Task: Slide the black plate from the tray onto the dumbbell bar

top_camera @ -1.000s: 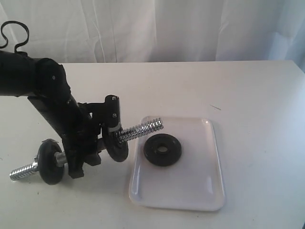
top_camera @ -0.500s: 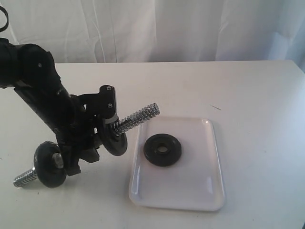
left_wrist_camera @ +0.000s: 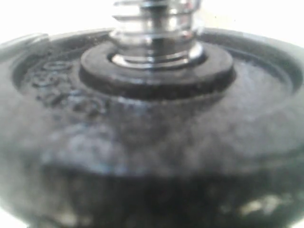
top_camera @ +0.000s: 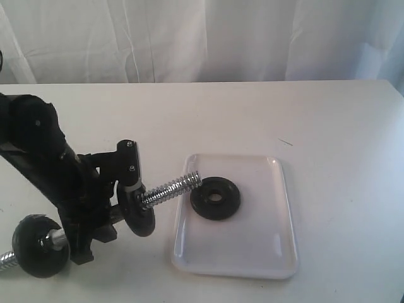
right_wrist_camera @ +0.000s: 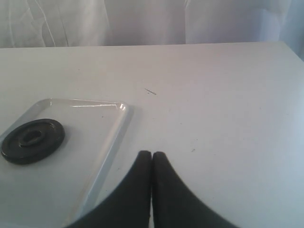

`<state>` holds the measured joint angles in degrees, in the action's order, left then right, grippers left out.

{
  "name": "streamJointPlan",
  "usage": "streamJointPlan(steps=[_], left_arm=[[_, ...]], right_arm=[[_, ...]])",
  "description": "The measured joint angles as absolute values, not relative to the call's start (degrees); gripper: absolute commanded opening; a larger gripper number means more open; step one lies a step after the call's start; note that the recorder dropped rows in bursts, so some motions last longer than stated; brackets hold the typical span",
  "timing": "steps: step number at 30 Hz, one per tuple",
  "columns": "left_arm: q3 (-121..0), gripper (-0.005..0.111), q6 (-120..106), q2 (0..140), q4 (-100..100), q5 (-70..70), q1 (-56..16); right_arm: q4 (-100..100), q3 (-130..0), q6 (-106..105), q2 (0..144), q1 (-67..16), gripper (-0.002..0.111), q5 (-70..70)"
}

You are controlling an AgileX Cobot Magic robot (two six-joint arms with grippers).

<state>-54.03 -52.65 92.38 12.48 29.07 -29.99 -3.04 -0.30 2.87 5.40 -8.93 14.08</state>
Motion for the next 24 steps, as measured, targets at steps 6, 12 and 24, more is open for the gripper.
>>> streamJointPlan(steps=[6, 12, 24], left_arm=[[-53.89, 0.000, -51.24, 88.37, 12.93, 29.22, -29.99], [-53.89, 0.000, -51.14, 86.58, 13.65, 28.69, -29.99], [-53.89, 0.000, -51.03, 86.49, 13.74, 28.66, -29.99]], right_arm=[[-3.04, -0.30, 2.87, 5.40, -8.93, 0.000, 13.56], [-14.08, -0.21, 17.94, 5.40, -8.93, 0.000, 5.47], [-18.76, -0.08, 28.46, 5.40, -8.93, 0.000, -3.11]])
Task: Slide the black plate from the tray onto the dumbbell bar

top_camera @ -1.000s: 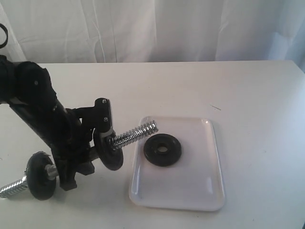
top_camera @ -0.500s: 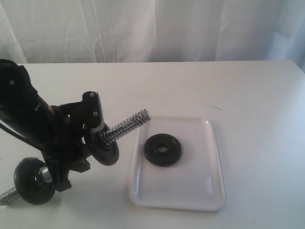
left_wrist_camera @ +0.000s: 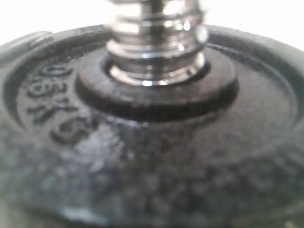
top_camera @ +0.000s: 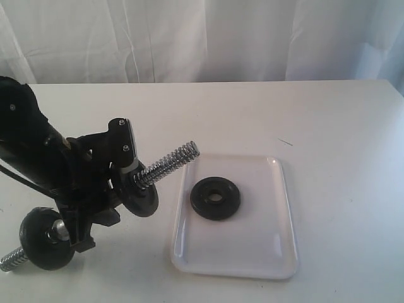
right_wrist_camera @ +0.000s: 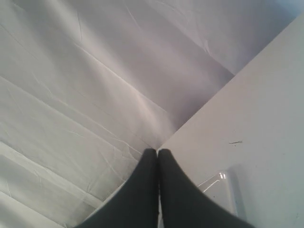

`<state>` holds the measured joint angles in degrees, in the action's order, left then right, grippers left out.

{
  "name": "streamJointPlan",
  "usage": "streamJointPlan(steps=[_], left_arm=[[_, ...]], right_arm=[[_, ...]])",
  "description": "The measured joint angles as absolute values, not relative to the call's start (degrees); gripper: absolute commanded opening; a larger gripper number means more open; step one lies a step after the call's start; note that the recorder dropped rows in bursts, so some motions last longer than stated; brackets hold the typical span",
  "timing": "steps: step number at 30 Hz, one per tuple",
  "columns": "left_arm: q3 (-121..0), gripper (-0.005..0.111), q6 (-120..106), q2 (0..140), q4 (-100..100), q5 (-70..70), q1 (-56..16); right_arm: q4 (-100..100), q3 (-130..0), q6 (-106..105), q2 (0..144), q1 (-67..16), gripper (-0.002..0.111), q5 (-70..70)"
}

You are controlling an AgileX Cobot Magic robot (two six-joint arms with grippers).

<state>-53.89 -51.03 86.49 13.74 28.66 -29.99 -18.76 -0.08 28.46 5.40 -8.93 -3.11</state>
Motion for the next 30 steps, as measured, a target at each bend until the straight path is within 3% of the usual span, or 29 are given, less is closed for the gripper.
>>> streamJointPlan(steps=[30], left_arm=[[-53.68, 0.000, -46.28, 86.49, 12.94, 26.31, -29.99]], right_arm=[[-19.49, -3.19, 33.61, 5.84, -8.93, 0.000, 2.07]])
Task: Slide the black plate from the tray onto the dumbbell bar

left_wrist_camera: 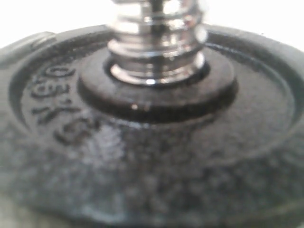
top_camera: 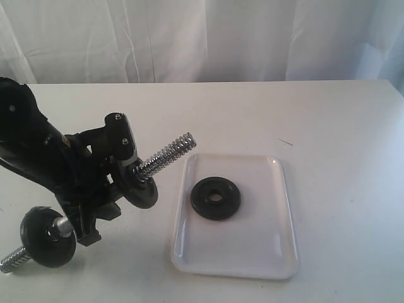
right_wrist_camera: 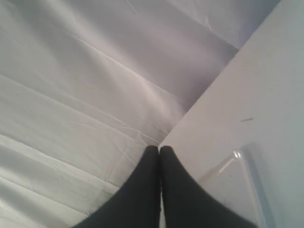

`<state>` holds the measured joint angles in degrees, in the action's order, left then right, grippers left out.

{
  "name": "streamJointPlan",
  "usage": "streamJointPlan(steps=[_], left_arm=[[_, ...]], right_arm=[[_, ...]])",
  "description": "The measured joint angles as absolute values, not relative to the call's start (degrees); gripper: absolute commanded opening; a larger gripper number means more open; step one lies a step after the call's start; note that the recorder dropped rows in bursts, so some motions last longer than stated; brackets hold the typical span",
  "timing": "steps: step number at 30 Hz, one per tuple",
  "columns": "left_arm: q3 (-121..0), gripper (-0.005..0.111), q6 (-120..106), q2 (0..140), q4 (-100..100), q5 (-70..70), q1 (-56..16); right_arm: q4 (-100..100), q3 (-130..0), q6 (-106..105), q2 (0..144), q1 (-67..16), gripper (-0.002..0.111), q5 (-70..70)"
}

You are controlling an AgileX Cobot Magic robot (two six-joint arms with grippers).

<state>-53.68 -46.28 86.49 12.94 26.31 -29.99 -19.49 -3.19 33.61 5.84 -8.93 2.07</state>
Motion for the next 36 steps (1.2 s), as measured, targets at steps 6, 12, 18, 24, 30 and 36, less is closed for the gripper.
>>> streamJointPlan(steps=[6, 12, 18, 24, 30, 36], left_arm=[[-53.68, 0.000, -44.99, 86.49, 12.71, 25.56, -29.99], [-53.68, 0.000, -44.03, 86.49, 12.60, 24.96, -29.99], [-53.68, 0.000, -43.52, 86.49, 12.60, 24.85, -29.99], [-53.68, 0.000, -41.42, 86.49, 12.52, 23.14, -29.58], [-53.68, 0.000, -39.11, 86.46, 14.68, 20.74, -24.87], [-53.79, 0.000, -38.01, 86.36, 13.40, 21.29, -19.78]], right_arm=[[-19.09, -18.75, 21.05, 15.25, -8.93, 0.000, 10.60], [-20.47, -36.93, 2.70, 37.19, -8.93, 0.000, 23.97], [-26.25, -53.27, -14.37, 62.25, -8.93, 0.000, 38.27], [-29.47, -61.84, -23.25, 79.26, -9.03, 0.005, 43.99], [-37.59, -65.41, -34.17, 89.15, -10.47, 0.052, 49.59], [-46.40, -65.66, -45.80, 93.35, -13.11, 0.090, 46.22]])
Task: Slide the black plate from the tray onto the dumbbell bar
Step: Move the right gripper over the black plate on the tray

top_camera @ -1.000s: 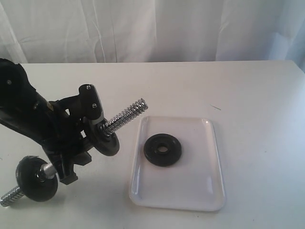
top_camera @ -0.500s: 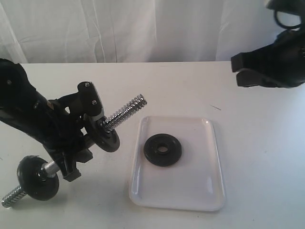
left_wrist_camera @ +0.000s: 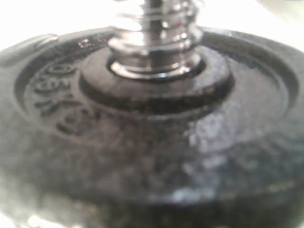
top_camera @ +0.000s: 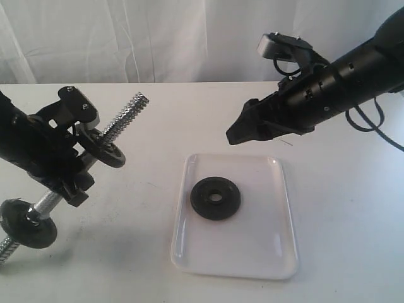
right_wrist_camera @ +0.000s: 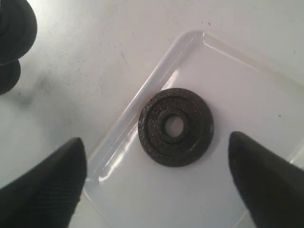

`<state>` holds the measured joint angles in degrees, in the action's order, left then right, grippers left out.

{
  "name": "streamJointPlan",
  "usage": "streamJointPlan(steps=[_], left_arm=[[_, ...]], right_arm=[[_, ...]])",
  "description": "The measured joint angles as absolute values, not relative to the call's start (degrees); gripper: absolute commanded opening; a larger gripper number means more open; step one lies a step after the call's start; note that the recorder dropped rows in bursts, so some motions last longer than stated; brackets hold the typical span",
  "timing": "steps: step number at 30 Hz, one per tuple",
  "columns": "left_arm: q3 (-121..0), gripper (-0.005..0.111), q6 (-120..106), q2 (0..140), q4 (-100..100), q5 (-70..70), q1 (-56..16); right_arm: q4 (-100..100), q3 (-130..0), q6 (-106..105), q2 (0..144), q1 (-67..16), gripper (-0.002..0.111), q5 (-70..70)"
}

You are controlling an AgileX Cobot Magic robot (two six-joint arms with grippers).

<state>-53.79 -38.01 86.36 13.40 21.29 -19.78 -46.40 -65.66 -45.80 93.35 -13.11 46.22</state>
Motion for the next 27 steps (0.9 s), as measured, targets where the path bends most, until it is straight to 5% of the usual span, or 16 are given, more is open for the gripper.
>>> streamJointPlan(steps=[21, 27], left_arm=[[-53.69, 0.000, -38.51, 86.36, 12.41, 22.25, -18.90], [-53.69, 0.000, -38.51, 86.36, 12.41, 22.25, -18.90]], right_arm=[[-47.43, -67.84, -43.55, 95.73, -17.65, 0.089, 47.57], [-47.43, -67.84, -39.55, 95.73, -17.65, 0.105, 47.74]])
